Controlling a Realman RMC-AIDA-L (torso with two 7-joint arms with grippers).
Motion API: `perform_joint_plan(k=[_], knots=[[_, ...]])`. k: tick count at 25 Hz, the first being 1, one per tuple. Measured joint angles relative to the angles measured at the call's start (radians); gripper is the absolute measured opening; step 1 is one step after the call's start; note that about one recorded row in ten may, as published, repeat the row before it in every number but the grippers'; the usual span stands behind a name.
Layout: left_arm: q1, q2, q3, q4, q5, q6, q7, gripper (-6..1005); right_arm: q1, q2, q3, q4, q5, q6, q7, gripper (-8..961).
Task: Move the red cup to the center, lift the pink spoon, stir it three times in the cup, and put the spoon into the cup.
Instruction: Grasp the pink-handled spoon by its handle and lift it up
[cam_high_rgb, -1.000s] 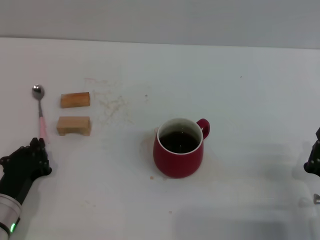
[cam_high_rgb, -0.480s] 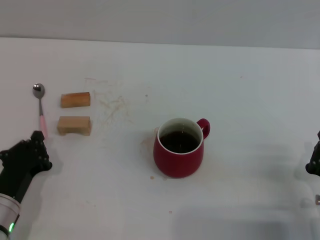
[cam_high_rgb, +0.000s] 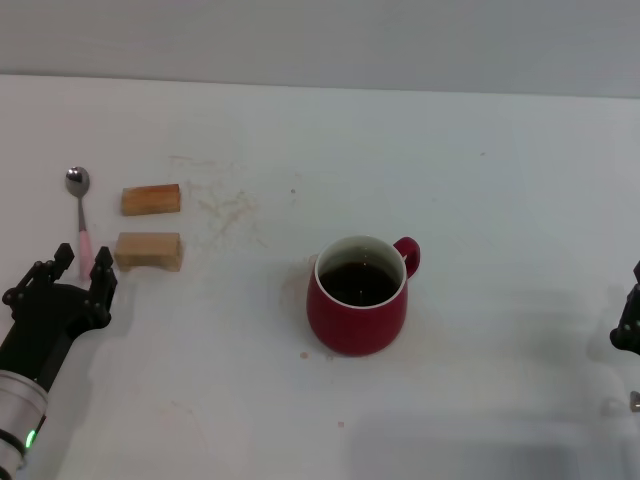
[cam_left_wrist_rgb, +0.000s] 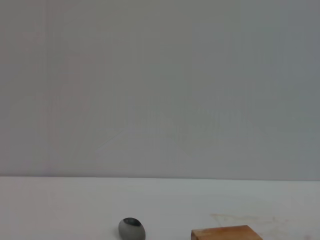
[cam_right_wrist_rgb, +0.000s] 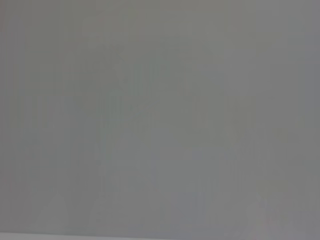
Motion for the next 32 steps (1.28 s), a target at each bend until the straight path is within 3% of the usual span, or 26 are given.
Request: perform_joint_plan(k=[7, 18, 32], knots=[[-0.020, 0.000, -0.013, 0.002, -0.005, -0.038, 0.000, 584, -0.003, 0.000, -0.002, -0.001, 0.000, -0.002, 0.001, 1], [-0.032, 0.000, -0.065, 0.002, -0.007, -0.070, 0.040, 793, -0.005, 0.000, -0.002, -0.010, 0.000, -0.003, 0.002, 1], [-0.043, 0.000, -0.090, 0.003, -0.006, -0.121, 0.041, 791, 0.003, 0.000, -0.001, -0.010, 0.000, -0.003, 0.002, 0]])
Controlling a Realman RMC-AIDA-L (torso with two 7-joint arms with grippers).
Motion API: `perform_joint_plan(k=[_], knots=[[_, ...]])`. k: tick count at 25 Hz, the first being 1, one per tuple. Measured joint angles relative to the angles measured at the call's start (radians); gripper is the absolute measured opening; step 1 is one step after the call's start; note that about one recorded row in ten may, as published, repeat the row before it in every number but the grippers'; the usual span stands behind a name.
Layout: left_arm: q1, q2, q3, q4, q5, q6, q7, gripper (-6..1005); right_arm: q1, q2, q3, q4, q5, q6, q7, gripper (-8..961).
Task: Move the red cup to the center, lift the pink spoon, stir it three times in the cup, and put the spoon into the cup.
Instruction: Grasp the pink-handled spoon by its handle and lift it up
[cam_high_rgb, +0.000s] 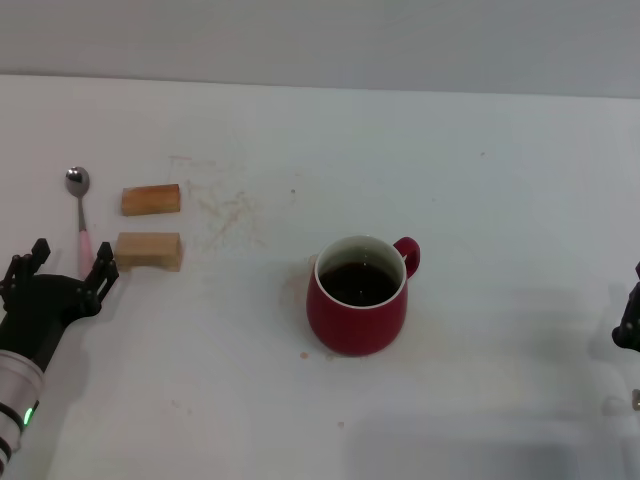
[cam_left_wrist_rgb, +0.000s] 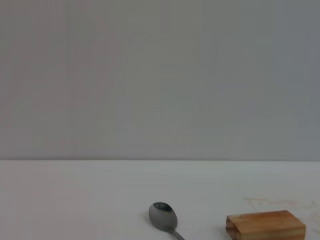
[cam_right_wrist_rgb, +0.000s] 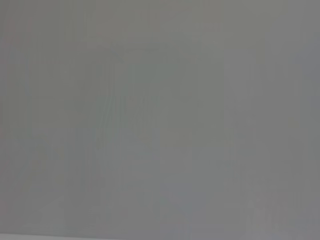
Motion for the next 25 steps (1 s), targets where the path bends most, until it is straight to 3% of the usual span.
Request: perform_joint_plan(k=[25], knots=[[-0.024, 0.000, -0.034, 0.013, 0.001, -0.081, 0.000, 785, 0.015, 0.000, 0.008, 0.001, 0.001, 0.009, 0.000, 1]])
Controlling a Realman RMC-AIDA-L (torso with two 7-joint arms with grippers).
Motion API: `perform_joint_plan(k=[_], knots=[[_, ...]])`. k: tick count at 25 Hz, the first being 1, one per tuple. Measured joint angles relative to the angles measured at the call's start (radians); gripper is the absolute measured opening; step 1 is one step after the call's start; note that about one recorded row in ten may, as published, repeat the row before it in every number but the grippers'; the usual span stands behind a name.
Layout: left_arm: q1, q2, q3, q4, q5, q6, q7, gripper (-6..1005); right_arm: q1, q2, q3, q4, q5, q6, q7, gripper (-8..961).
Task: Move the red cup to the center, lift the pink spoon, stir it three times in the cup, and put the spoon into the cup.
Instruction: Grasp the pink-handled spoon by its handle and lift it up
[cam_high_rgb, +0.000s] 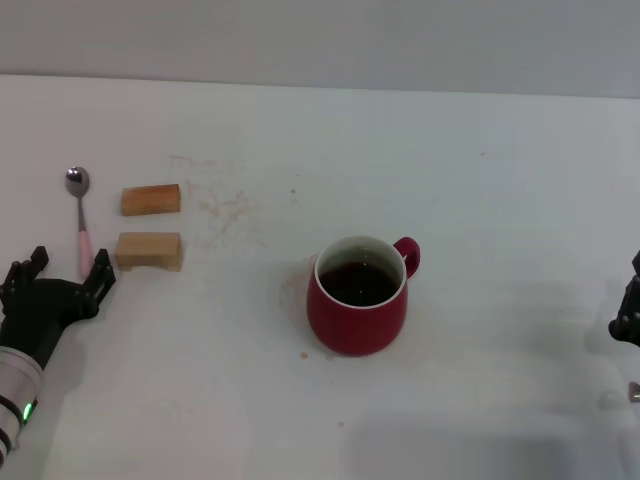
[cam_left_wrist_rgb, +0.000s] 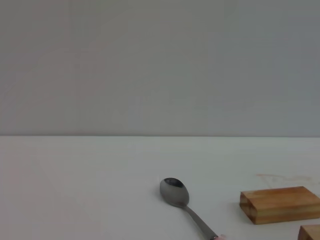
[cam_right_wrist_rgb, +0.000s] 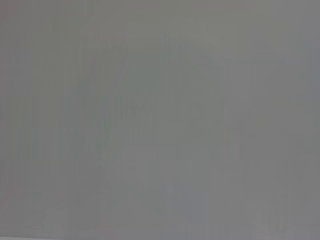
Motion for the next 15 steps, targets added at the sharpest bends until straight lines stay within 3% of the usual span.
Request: perform_joint_plan(k=[10, 15], knots=[[-0.005, 0.001, -0.004, 0.000, 0.000, -0.010, -0.002, 759, 0.009, 0.002, 0.000, 0.003, 0.003, 0.001, 0.000, 0], [-0.007, 0.002, -0.004, 0.000, 0.000, -0.011, -0.001, 647, 0.012, 0.002, 0.000, 0.005, 0.004, 0.001, 0.000, 0]])
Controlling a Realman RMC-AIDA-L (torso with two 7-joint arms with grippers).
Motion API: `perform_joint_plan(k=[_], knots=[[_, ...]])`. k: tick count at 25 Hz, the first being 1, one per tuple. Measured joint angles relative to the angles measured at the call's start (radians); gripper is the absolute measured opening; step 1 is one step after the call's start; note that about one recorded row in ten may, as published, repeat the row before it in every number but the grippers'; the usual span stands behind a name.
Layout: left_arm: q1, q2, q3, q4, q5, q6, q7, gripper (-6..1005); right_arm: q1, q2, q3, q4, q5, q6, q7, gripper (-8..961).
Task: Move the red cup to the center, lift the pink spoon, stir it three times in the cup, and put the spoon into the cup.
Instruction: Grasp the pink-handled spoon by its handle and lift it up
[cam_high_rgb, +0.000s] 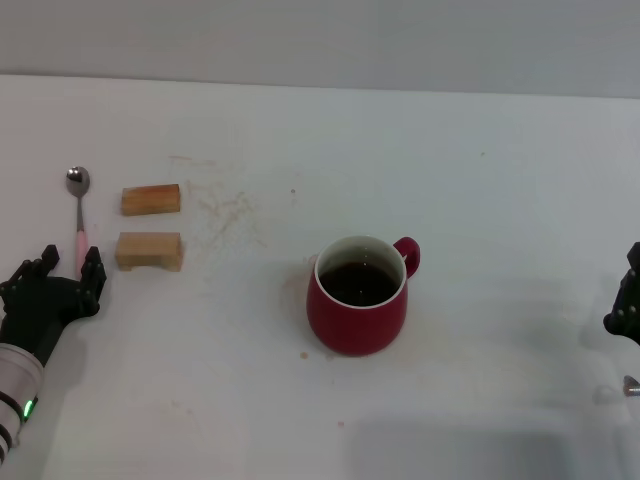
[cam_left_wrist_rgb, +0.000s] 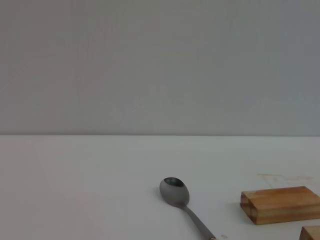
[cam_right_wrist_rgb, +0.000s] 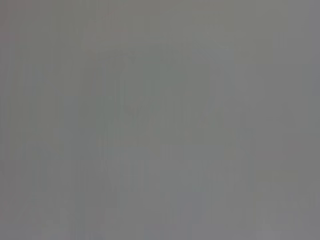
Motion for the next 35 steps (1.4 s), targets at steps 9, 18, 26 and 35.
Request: perform_joint_plan(k=[9, 18, 26, 35], knots=[[-0.002, 0.000, 0.003, 0.000, 0.000, 0.000, 0.001, 508, 0.004, 0.000, 0.000, 0.000, -0.001, 0.000, -0.003, -1], [-0.001, 0.000, 0.008, 0.003, 0.004, -0.001, 0.001, 451, 0.005, 0.000, -0.005, 0.001, -0.003, -0.006, -0.004, 0], [0.001, 0.000, 0.009, 0.003, 0.003, -0.002, -0.001, 362, 0.002, 0.000, -0.008, 0.002, -0.003, -0.008, -0.004, 0], [-0.016, 0.004, 0.048, 0.003, 0.029, -0.021, 0.003, 272, 0.002, 0.000, -0.009, 0.002, -0.004, -0.008, -0.006, 0]])
